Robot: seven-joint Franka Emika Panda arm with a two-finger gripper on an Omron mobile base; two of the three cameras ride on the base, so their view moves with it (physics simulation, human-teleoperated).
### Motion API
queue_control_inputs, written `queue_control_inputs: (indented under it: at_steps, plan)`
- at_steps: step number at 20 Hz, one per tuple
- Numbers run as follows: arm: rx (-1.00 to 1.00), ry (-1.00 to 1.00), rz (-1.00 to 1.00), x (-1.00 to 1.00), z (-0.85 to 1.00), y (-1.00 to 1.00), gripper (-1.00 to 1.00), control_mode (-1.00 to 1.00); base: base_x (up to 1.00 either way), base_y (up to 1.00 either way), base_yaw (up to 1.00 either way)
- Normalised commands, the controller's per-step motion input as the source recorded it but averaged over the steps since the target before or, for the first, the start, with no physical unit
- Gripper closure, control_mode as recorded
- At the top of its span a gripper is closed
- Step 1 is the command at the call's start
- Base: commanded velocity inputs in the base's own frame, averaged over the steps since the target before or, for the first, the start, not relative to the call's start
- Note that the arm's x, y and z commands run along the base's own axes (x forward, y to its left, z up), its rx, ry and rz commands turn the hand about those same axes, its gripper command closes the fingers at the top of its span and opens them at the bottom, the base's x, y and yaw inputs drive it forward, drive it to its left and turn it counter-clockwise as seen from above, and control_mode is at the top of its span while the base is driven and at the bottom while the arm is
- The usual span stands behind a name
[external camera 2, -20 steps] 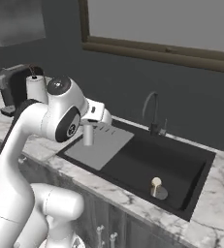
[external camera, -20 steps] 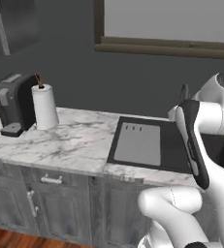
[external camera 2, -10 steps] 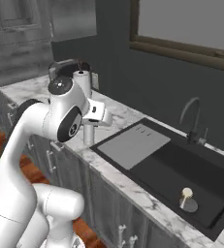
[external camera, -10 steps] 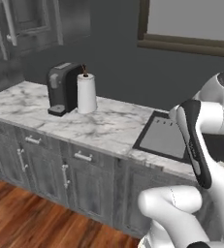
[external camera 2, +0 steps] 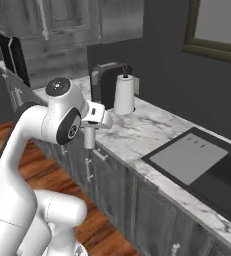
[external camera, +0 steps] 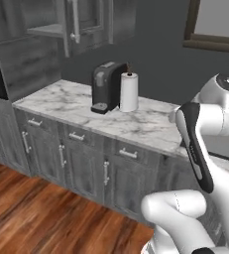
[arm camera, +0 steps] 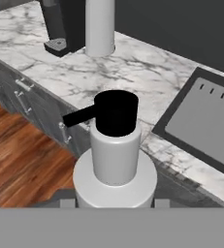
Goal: Pick up the soap dispenser and dish brush from the sink, and place them back in the cabinet, and close the cabinet doors.
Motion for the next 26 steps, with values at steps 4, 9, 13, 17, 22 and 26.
queue_control_inputs:
  at_steps: [4, 9, 13, 17, 22, 26]
  plan:
    - [0.00, 0.00, 0.00, 0.00, 0.00, 0.00, 1.00, 1.00, 0.26, 0.85, 0.00]
    - [0.00, 0.00, 0.00, 0.00, 0.00, 0.00, 1.00, 1.00, 0.30, 0.85, 0.00]
    - [0.00, 0.00, 0.00, 0.00, 0.00, 0.00, 1.00, 1.00, 0.22, 0.71, 0.00]
    - [0.00, 0.00, 0.00, 0.00, 0.00, 0.00, 1.00, 1.00, 0.23, 0.64, 0.00]
    - [0.00, 0.00, 0.00, 0.00, 0.00, 0.00, 1.00, 1.00, 0.16, 0.63, -0.03]
    - [0.00, 0.00, 0.00, 0.00, 0.00, 0.00, 1.00, 1.00, 0.09, 0.64, -0.09]
